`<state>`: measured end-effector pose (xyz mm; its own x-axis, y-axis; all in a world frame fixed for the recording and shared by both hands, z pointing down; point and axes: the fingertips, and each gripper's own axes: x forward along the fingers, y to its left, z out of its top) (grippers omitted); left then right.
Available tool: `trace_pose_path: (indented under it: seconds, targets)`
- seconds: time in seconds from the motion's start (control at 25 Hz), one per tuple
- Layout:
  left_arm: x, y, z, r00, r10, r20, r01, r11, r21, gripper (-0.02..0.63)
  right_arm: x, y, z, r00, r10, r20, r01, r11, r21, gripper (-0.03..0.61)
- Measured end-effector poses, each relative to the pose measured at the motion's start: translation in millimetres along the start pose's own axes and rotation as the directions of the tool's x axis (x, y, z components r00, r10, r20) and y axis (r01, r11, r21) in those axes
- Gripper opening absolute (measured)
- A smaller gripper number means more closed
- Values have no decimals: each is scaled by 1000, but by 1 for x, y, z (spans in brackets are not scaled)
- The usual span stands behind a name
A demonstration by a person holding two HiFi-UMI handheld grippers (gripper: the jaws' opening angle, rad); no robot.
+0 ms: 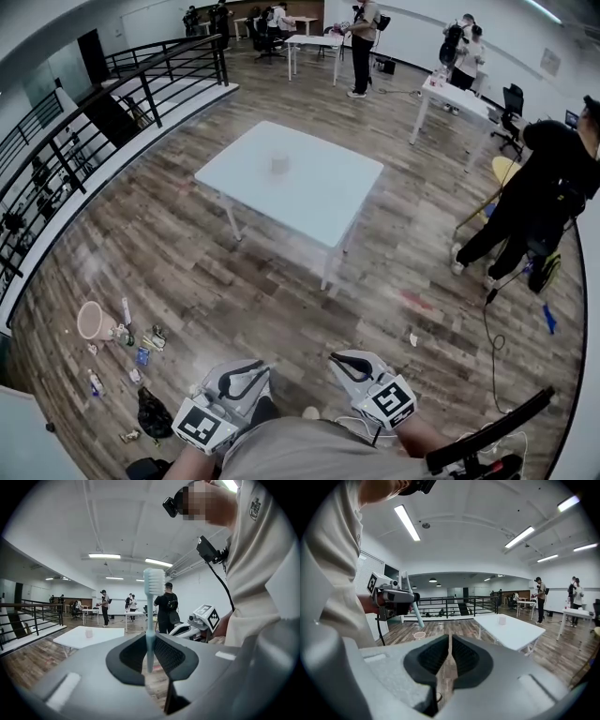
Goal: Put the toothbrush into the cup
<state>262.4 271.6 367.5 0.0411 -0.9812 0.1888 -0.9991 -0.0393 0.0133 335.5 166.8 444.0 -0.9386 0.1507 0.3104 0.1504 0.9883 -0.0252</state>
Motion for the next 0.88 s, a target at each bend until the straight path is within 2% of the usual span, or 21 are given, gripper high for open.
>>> trace_pose_path:
  seconds: [0.2,0.44,0.6,0.88]
  targets:
    - [12,46,19,998,-8,60,8,1000,13,55,31,-13,23,1000,-13,-15,13,1000,-2,23]
    - [8,117,15,995,-44,92,43,999,14,55,85,-26,57,997,-70,-10,70,997,-37,23]
    - [-8,166,17,995,-34,92,34,999,-7,55,131,-20,71,997,-80,-12,80,996,-40,23]
    - [-24,251,0,996,-33,88,34,999,-9,55,200,-22,93,994,-109,-21,108,993,-40,23]
